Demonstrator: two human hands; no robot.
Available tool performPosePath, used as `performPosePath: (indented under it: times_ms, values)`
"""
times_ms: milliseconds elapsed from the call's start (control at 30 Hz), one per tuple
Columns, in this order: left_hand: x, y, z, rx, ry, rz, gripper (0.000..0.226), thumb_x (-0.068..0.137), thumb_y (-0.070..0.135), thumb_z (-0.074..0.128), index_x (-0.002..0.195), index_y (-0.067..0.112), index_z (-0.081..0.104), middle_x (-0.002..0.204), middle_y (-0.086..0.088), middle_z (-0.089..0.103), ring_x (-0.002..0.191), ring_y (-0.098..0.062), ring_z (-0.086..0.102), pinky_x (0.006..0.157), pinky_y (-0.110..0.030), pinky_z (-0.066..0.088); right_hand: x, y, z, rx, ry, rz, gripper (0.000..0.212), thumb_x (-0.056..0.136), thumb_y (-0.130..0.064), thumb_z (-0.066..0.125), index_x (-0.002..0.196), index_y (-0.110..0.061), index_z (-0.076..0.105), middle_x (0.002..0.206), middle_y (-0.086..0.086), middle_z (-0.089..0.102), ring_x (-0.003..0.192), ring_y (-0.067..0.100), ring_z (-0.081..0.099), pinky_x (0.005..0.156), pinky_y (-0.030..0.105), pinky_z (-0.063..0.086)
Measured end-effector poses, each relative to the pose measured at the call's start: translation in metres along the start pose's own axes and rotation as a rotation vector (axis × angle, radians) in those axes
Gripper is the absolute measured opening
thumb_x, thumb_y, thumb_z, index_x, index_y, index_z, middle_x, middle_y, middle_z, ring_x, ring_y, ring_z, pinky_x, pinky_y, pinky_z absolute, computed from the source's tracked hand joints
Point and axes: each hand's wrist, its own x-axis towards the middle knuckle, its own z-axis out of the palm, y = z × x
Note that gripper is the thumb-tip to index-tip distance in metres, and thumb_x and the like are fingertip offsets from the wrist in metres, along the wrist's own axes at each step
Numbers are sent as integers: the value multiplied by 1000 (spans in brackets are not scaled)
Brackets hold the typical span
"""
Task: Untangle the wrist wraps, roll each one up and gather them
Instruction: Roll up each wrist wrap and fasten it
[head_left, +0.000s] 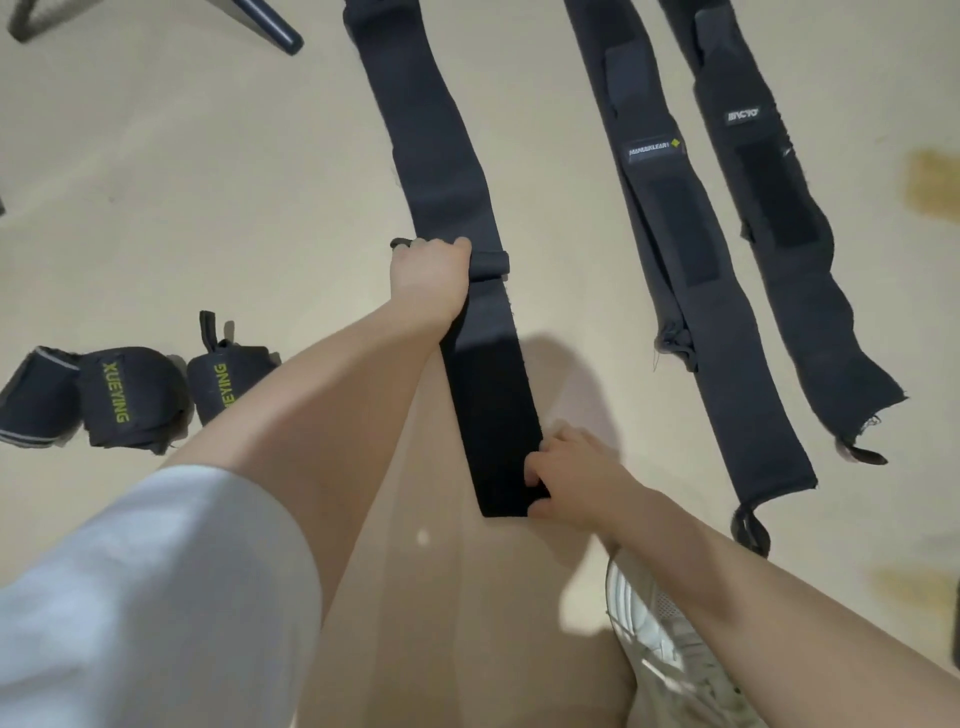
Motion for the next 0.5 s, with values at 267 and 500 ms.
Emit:
performPosePath:
  times_ms: [267,500]
  values:
    - [-8,-12,7,-258,86,135,17,89,13,52,103,9,43,98,-10,52,86,-30,53,70,-34,35,-4,-16,-10,68,283,76,10,91,-17,47,95,-13,40,88,4,46,88,22,42,68,27,27]
    - [-40,-25,21,-341,26,386,22,89,7,48,108,2,56,140,-15,41,128,-31,38,104,-35,33,3,-1,-14,157,504,2,18,72,1,69,77,-6,53,72,10,55,60,26,49,49,29,36]
